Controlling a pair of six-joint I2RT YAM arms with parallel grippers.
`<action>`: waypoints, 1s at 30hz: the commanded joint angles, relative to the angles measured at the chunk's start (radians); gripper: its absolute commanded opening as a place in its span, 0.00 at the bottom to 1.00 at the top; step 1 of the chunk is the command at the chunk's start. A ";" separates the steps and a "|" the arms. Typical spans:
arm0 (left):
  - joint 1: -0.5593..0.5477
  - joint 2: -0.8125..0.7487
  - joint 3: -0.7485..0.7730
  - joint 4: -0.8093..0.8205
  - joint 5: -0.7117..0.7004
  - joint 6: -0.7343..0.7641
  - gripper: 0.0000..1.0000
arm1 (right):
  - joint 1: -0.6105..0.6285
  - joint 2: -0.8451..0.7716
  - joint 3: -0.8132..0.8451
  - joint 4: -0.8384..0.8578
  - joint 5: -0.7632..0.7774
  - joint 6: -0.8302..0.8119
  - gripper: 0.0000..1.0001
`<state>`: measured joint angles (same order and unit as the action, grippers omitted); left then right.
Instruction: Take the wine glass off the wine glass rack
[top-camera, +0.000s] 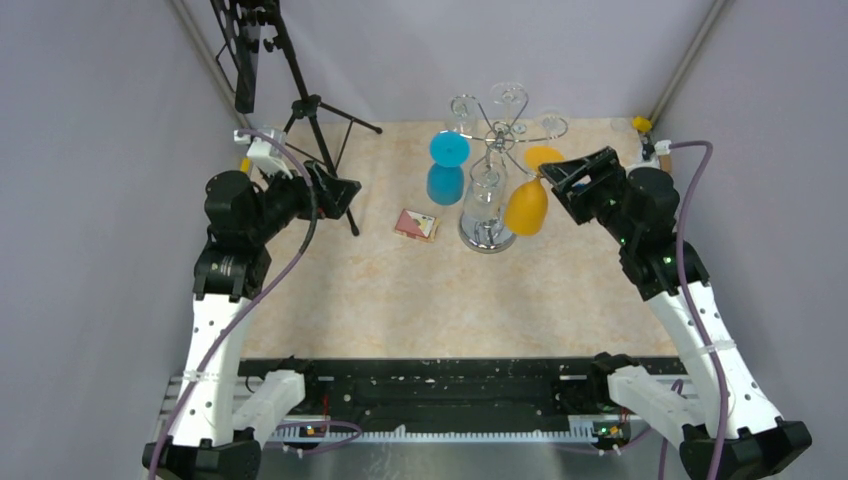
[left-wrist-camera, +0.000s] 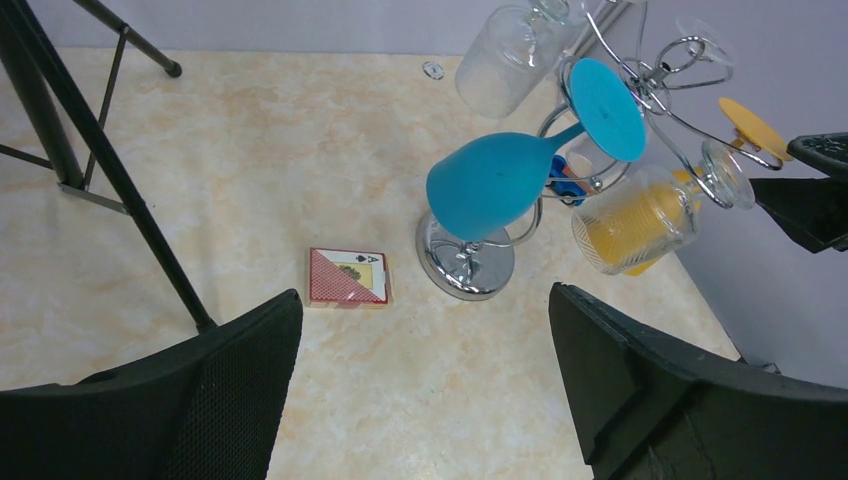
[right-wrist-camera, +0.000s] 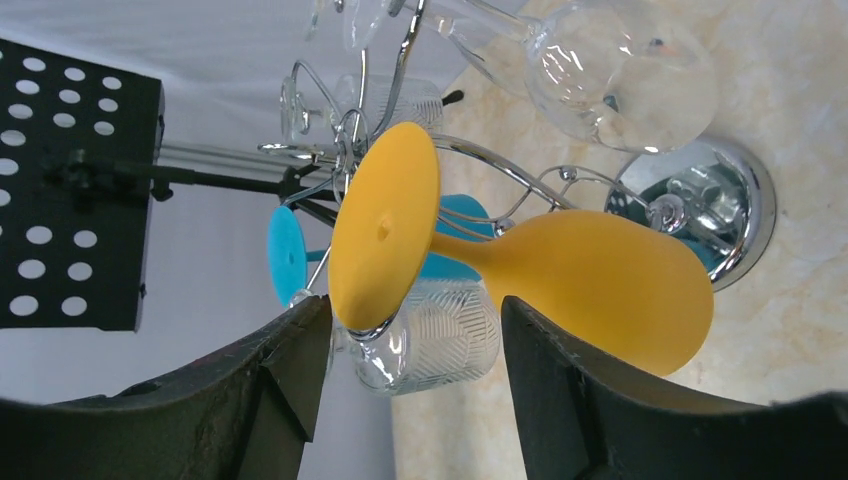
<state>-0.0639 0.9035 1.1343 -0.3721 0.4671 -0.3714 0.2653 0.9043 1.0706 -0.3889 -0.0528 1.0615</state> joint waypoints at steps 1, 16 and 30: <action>-0.015 0.005 0.002 0.058 0.024 0.025 0.96 | -0.003 -0.014 -0.019 0.118 -0.002 0.125 0.63; -0.025 0.032 0.031 0.017 -0.045 0.066 0.95 | -0.003 0.006 -0.005 0.077 0.153 0.169 0.44; -0.030 0.011 0.023 0.014 -0.041 0.068 0.95 | -0.004 -0.038 0.010 0.087 0.225 0.157 0.00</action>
<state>-0.0887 0.9382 1.1347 -0.3752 0.4286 -0.3141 0.2657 0.9054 1.0473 -0.3077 0.1135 1.2423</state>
